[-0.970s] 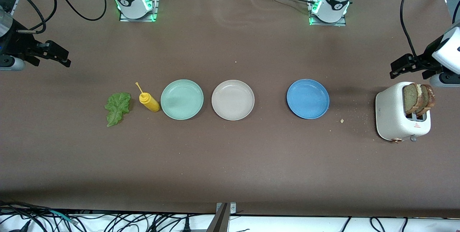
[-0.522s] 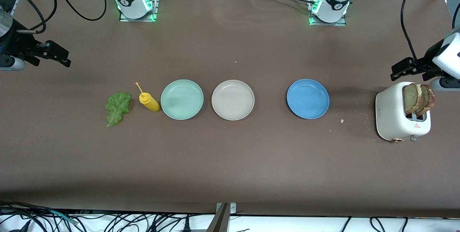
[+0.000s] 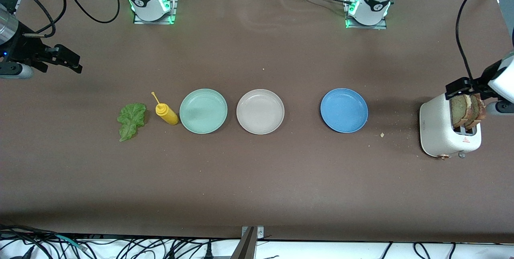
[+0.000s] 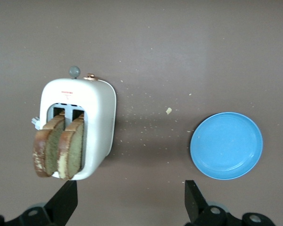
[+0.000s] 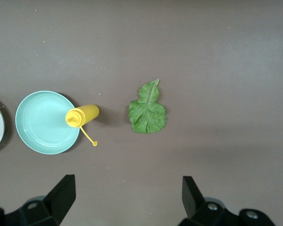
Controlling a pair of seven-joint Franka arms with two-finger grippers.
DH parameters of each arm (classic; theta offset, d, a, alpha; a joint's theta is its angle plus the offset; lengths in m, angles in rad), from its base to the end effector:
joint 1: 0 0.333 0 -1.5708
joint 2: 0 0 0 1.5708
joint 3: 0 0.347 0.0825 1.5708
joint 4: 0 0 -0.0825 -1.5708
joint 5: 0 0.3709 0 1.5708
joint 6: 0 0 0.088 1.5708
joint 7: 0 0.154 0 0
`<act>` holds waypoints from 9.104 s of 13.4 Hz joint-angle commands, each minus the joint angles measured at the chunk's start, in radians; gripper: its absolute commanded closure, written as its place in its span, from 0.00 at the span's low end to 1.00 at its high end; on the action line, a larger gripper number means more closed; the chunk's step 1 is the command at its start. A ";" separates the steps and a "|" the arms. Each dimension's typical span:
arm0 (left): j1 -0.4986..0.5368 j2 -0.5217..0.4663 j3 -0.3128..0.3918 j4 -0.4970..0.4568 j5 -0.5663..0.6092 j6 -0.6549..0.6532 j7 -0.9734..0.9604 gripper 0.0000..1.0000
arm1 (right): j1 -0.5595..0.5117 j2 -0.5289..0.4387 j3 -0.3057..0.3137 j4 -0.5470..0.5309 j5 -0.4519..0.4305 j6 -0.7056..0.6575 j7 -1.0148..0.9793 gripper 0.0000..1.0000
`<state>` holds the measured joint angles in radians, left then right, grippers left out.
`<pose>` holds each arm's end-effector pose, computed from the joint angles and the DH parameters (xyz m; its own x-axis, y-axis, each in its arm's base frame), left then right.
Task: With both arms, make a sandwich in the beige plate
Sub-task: 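Reach the left gripper to the toast while the right gripper reaches the mustard, then pull the toast up with the left gripper while the right gripper lifts the mustard, then carry the toast slice over the beige plate and lower it with the left gripper, then open the left gripper to release the toast onto the beige plate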
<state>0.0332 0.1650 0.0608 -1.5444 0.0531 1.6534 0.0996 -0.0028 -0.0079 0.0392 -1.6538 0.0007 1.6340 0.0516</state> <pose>0.5932 0.0612 0.5340 0.9980 -0.0102 -0.0618 -0.0137 -0.9983 -0.0567 0.5416 0.0199 0.5800 0.9998 -0.0153 -0.0119 -0.0152 -0.9999 0.0002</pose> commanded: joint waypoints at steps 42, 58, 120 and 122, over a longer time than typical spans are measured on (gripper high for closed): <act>0.223 0.097 -0.007 -0.309 -0.001 0.413 0.282 1.00 | -0.059 0.799 -0.173 -0.159 1.263 -0.065 -2.625 0.01; 0.016 0.132 -0.029 -0.010 -0.244 -0.003 0.279 1.00 | -0.063 0.777 -0.130 -0.048 1.248 -0.151 -2.471 1.00; -0.544 0.573 0.023 0.082 -0.799 0.427 -0.123 0.00 | 0.009 0.749 -0.142 0.387 0.602 -0.256 -1.673 1.00; -0.538 0.548 0.060 0.086 -0.742 0.384 -0.124 0.00 | 0.006 0.749 -0.144 0.387 0.604 -0.260 -1.675 1.00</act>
<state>-0.5172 0.7494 0.1006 -1.4590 -0.7492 2.0882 -0.0140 0.0066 0.7373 -0.1034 -1.2913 0.6193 1.3865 -1.6414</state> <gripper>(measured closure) 0.000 0.859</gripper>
